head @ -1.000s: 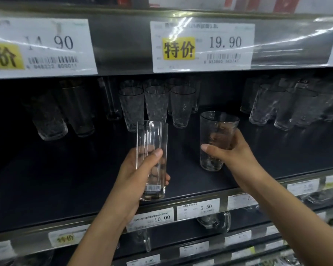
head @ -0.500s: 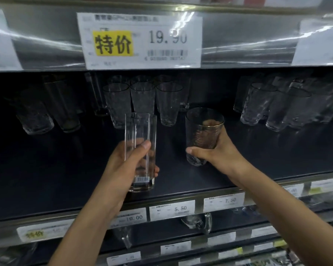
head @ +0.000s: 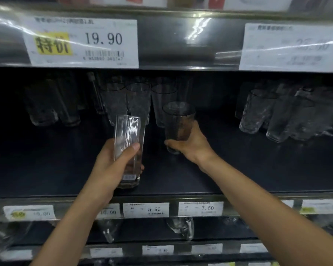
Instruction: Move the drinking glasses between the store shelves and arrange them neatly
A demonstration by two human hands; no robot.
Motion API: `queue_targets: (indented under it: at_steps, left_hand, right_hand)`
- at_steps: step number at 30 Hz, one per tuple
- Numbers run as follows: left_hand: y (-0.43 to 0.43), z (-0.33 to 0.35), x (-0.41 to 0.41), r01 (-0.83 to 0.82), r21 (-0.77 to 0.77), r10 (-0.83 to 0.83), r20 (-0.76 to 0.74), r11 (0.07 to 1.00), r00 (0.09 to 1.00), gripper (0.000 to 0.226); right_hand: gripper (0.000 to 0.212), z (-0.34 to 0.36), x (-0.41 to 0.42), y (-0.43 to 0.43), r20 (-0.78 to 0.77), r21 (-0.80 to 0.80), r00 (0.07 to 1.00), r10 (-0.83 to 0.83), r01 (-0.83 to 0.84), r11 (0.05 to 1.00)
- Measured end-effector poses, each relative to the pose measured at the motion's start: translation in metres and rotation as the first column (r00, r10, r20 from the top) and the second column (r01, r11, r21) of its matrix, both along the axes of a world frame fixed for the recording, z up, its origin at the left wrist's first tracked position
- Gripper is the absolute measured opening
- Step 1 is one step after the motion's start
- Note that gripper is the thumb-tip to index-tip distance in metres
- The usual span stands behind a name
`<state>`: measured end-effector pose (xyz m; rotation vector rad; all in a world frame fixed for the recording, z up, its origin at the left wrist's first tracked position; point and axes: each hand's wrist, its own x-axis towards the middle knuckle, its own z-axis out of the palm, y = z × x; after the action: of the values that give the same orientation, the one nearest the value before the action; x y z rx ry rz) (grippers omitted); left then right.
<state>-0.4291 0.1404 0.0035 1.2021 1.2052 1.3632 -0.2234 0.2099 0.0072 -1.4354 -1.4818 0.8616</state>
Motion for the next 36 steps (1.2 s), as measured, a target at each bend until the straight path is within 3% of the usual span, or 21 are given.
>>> queue_targets:
  at_steps: [7,17,31,36]
  left_hand:
    - [0.0,-0.001,0.0,-0.018,0.024,0.018,0.015,1.0,1.0,0.051]
    - [0.0,-0.001,0.003,-0.027,0.01,0.027,-0.013,1.0,1.0,0.06]
    - [0.001,-0.004,0.001,-0.004,0.025,0.004,-0.027,1.0,1.0,0.054]
    - [0.0,-0.004,0.002,0.007,0.013,-0.006,-0.04,1.0,0.999,0.051]
  right_hand:
    - [0.074,-0.005,-0.02,0.031,0.031,0.043,0.999,-0.024,0.023,0.999]
    - [0.071,-0.016,-0.024,0.037,-0.07,0.073,0.997,-0.012,0.017,0.997]
    - [0.068,-0.02,-0.025,0.04,-0.081,0.092,0.997,0.005,0.003,0.996]
    - [0.086,-0.02,-0.023,0.038,-0.088,0.085,0.996,0.029,-0.022,0.996]
